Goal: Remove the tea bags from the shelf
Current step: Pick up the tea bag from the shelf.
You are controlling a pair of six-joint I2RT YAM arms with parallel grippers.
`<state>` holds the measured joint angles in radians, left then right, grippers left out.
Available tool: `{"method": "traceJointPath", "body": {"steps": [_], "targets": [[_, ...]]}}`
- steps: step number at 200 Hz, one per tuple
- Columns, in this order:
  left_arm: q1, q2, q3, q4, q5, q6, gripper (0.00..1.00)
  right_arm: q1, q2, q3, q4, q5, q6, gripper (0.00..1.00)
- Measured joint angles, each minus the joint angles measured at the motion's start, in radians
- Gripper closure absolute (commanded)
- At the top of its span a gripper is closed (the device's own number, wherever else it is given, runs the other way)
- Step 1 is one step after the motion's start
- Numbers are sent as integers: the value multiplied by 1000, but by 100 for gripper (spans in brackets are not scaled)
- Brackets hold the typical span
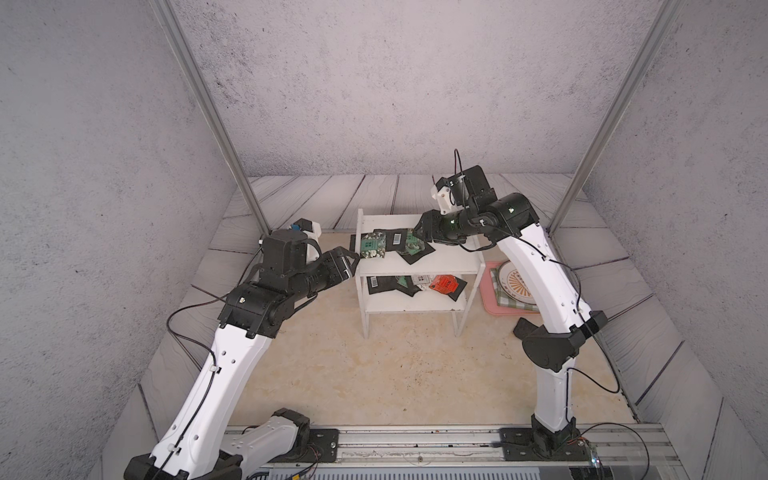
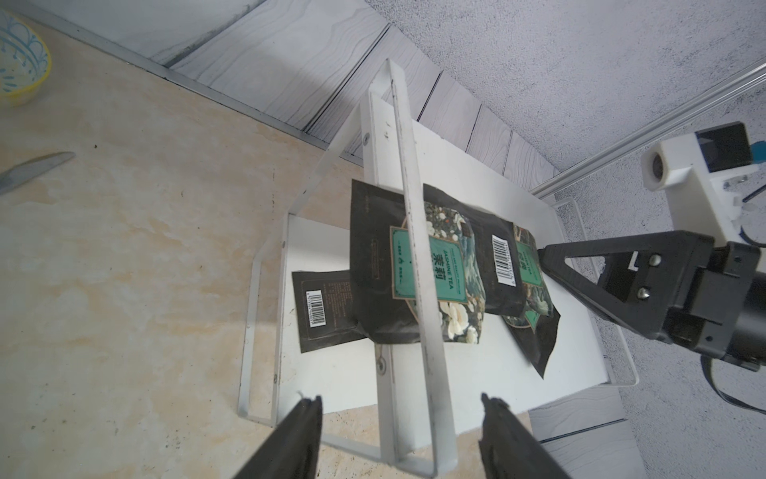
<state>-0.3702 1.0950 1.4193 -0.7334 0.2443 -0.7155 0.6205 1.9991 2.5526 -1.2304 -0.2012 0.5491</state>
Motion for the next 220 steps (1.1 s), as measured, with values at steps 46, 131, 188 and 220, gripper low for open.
{"method": "traceJointPath", "body": {"steps": [46, 131, 188, 220], "targets": [[0, 0, -2, 7, 8, 0, 35, 39, 12, 11, 0, 100, -31, 54], [0, -2, -19, 12, 11, -2, 35, 75, 8, -44, 60, 263, -66, 73], [0, -6, -21, 12, 12, -4, 35, 79, -6, -68, 66, 346, -86, 73], [0, -10, -21, 12, 13, -4, 35, 79, -12, -68, 43, 400, -103, 73]]}}
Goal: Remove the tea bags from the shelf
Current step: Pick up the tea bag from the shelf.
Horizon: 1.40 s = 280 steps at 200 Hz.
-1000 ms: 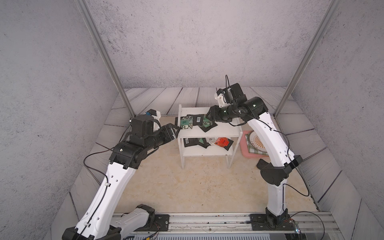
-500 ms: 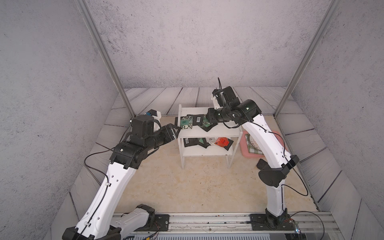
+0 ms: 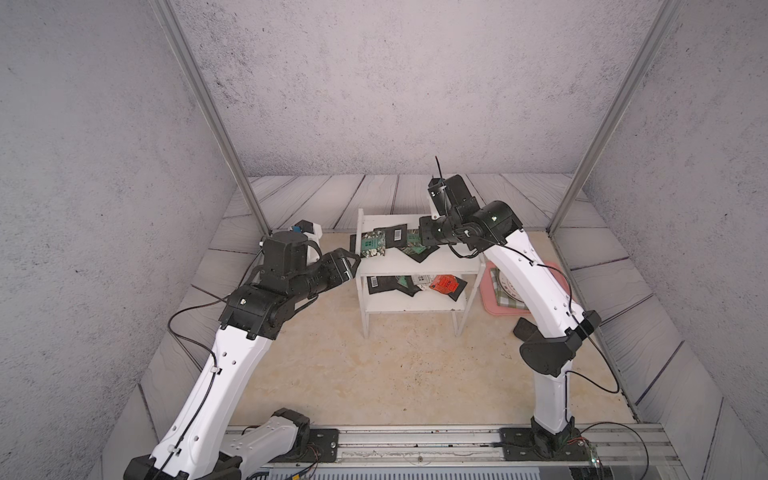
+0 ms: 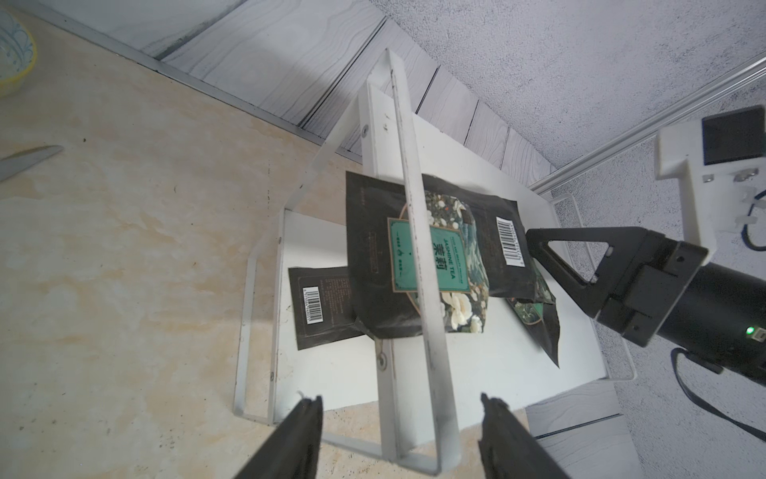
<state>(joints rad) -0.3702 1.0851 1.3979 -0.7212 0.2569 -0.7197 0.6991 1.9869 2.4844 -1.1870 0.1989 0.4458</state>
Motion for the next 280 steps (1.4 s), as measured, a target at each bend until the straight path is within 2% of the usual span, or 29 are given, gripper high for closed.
{"method": "traceJointPath", "body": {"steps": [191, 247, 280], "targets": [[0, -13, 0, 0, 2, -3, 35, -15, -28, 26, -150, 121, -76, 59], [0, -13, 0, 0, 12, -4, 35, -13, -47, 28, -167, 40, -102, 42], [0, -13, 0, 0, 18, -4, 35, 10, -65, 31, -165, 0, -126, 36]]}}
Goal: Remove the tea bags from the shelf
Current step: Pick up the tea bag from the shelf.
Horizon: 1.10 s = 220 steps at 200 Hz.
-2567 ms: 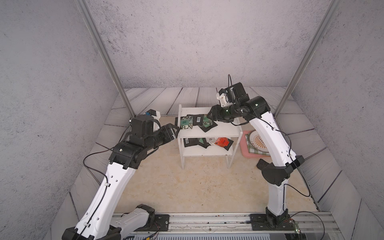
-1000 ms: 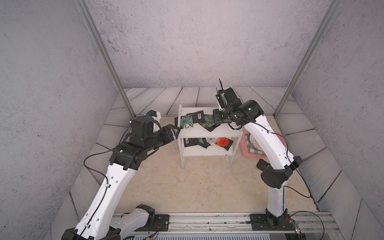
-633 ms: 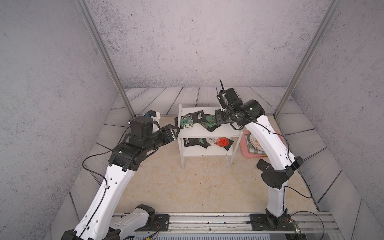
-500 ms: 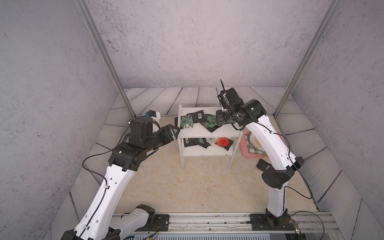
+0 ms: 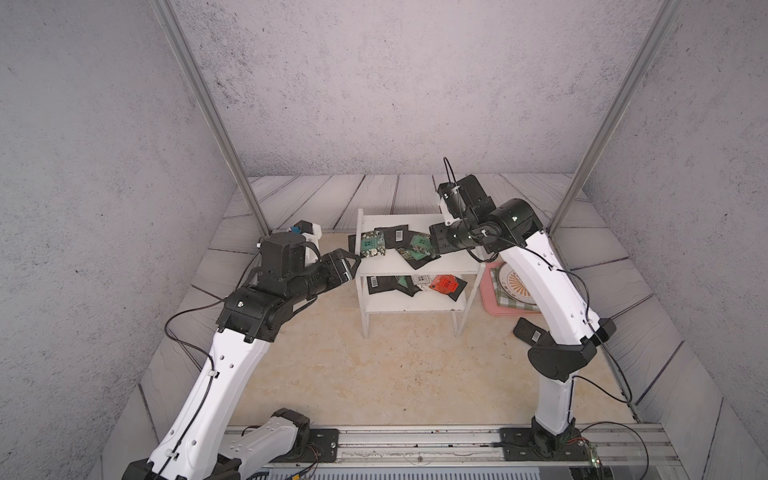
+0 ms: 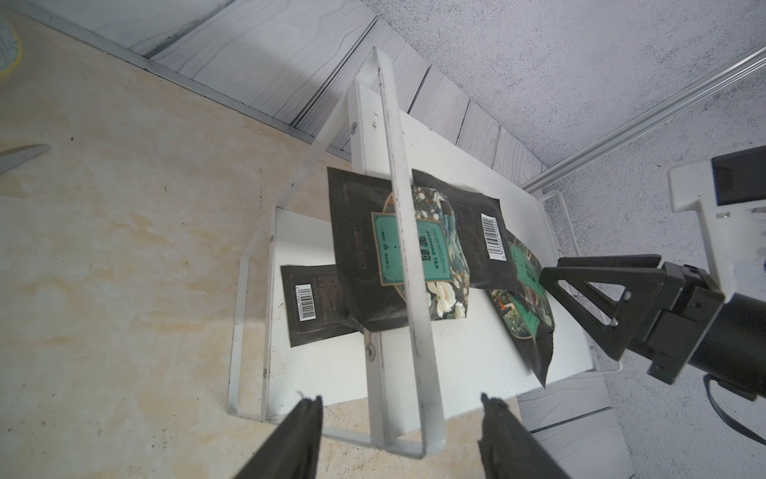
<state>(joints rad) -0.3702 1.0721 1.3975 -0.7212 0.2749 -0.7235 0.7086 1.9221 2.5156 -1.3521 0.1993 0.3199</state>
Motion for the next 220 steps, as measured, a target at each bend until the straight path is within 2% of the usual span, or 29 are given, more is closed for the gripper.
{"method": "traceJointPath", "body": {"steps": [44, 77, 99, 220], "targets": [[0, 0, 0, 0, 2, 0, 35, 35, 0, 10, 19, -44, -42, 35], [0, 0, 0, 0, 2, 0, 35, 72, 0, 10, 28, -59, -82, 29], [0, 0, 0, 0, 2, 0, 35, 87, 0, 12, 32, -68, -103, 28], [0, 0, 0, 0, 3, -3, 35, 87, 8, 24, 47, -71, -148, 27]]}}
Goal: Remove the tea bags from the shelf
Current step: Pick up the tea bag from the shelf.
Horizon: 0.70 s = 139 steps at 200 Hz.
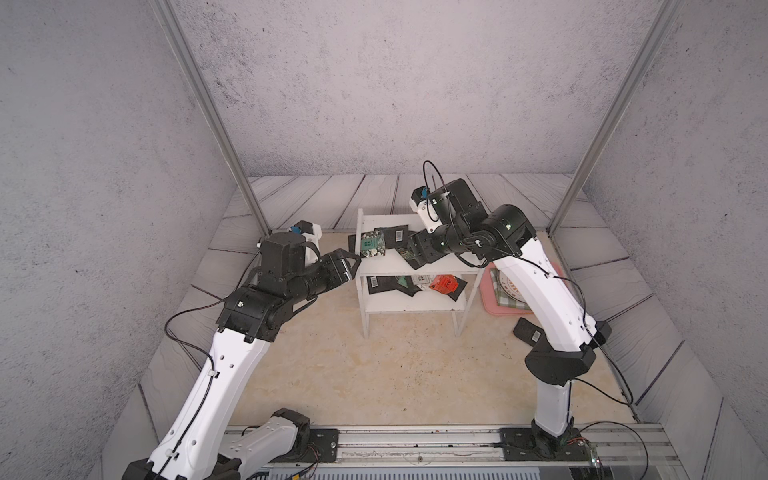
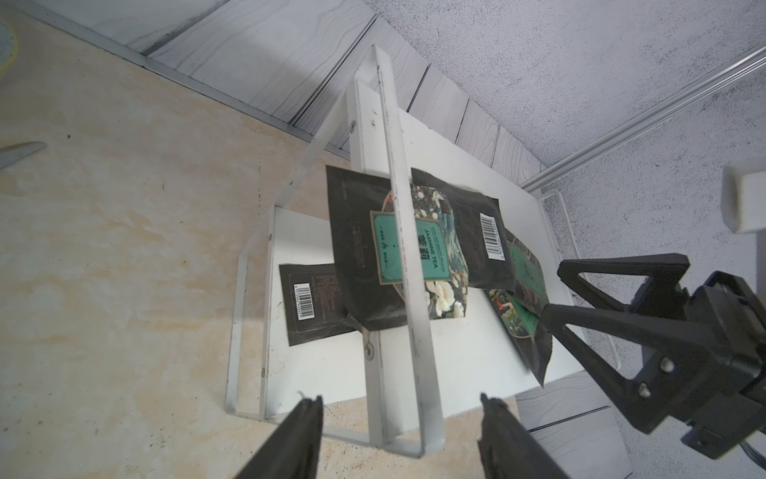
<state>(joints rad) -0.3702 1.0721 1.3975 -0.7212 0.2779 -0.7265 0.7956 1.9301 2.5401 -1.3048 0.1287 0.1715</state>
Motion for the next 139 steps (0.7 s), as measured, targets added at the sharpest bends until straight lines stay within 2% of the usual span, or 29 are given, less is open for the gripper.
{"method": "traceJointPath", "body": {"steps": [64, 97, 139], "targets": [[0, 0, -4, 1, 0, -2, 35, 0, 3, -52, 5, 1, 0, 33], [0, 0, -8, 0, 0, -4, 35, -1, 3, -76, 35, 4, 2, 47], [0, 0, -13, 0, 0, -7, 35, -1, 0, -108, 89, 10, 5, 58]]}}
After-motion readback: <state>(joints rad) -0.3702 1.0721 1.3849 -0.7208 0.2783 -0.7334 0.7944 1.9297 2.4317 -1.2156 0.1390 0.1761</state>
